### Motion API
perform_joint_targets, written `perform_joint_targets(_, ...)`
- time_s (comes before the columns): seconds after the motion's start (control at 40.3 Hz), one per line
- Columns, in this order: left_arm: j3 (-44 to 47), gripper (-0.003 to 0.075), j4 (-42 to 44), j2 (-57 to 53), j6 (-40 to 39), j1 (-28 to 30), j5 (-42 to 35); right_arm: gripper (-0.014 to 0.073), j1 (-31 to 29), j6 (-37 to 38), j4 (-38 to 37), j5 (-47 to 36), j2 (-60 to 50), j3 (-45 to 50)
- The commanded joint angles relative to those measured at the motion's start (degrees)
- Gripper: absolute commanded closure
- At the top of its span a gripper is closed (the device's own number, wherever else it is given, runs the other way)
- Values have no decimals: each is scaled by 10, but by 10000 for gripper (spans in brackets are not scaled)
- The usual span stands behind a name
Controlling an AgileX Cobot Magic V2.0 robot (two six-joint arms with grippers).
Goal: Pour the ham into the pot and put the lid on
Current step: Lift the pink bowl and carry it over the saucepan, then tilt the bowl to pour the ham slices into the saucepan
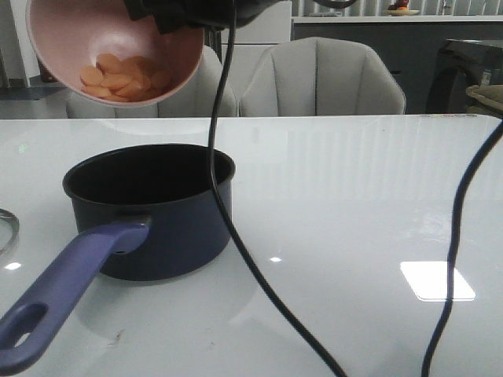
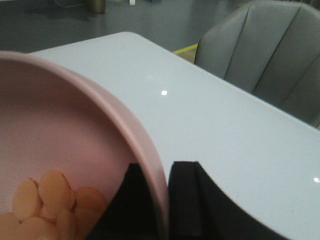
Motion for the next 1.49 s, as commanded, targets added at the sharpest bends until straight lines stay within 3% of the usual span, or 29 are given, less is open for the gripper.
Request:
perform_joint_targets(0.0,-15,566,0,5,-1,-4,-48,456,-7,-87,98,-85,-30,-21)
perform_joint_targets(0.199,-15,566,0,5,-1,-4,-48,456,-4,-220,174,-170,-24,3)
perform_joint_targets(0.496,-15,566,0,5,-1,-4,-48,456,4,-270,175,-352,26,58)
perform_joint_targets(0.844,-15,566,0,5,-1,-4,-48,456,39,-461,175,-535,121,59)
perform_joint_targets(1.043,-15,566,0,5,-1,-4,-47,456,40,-486,176,-601,138,61)
perform_joint_targets(1.465,-15,566,0,5,-1,-4,-45,456,40,-506,173,-601,128,63)
